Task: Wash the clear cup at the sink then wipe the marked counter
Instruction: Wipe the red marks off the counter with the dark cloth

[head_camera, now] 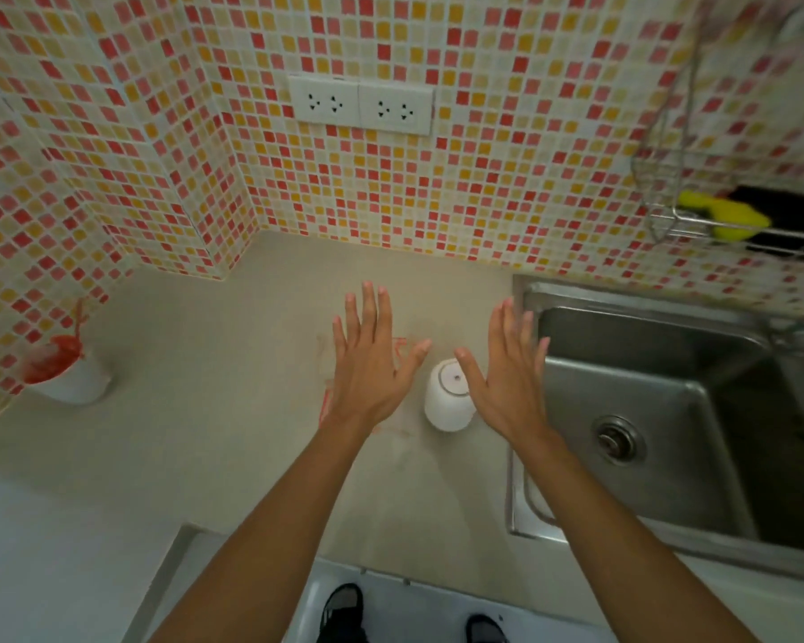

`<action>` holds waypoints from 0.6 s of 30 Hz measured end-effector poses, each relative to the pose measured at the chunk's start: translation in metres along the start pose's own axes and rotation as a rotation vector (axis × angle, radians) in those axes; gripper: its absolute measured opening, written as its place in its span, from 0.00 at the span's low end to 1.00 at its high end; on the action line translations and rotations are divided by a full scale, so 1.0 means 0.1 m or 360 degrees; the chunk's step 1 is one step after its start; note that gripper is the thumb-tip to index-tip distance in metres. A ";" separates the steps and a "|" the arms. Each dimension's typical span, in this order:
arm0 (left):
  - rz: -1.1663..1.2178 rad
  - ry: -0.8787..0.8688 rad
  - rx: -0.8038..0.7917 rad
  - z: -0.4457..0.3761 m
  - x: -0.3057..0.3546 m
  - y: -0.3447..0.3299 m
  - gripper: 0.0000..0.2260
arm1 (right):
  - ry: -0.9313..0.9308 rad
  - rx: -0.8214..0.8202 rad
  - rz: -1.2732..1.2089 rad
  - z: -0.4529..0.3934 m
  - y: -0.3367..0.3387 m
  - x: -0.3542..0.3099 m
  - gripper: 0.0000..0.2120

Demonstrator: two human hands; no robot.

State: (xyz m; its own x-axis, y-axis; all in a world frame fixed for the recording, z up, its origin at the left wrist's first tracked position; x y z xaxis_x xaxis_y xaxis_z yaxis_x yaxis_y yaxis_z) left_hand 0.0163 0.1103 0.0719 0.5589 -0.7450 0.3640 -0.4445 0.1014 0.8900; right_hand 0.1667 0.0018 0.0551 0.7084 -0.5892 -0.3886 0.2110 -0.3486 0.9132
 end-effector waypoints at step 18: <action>0.0106 -0.0849 0.0188 -1.39 2.67 -0.45 0.33 | -0.0227 0.1095 -0.0208 -0.83 2.42 1.97 0.29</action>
State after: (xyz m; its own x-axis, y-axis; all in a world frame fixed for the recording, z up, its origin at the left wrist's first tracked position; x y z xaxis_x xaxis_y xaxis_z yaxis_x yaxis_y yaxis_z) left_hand 0.2829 -0.0020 0.1669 0.1080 -0.9735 0.2015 -0.5595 0.1080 0.8217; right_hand 0.4135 -0.1380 0.2102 0.6015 -0.5842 -0.5449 -0.2177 -0.7762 0.5918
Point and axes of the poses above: each hand's wrist, its own z-axis away from the middle knuckle, its own y-axis out of the back of the hand, x = y × z, the point moved 9 cm from there along -z, towards the middle knuckle, and after that the axes turned 9 degrees about -y, right-handed, at the moved point
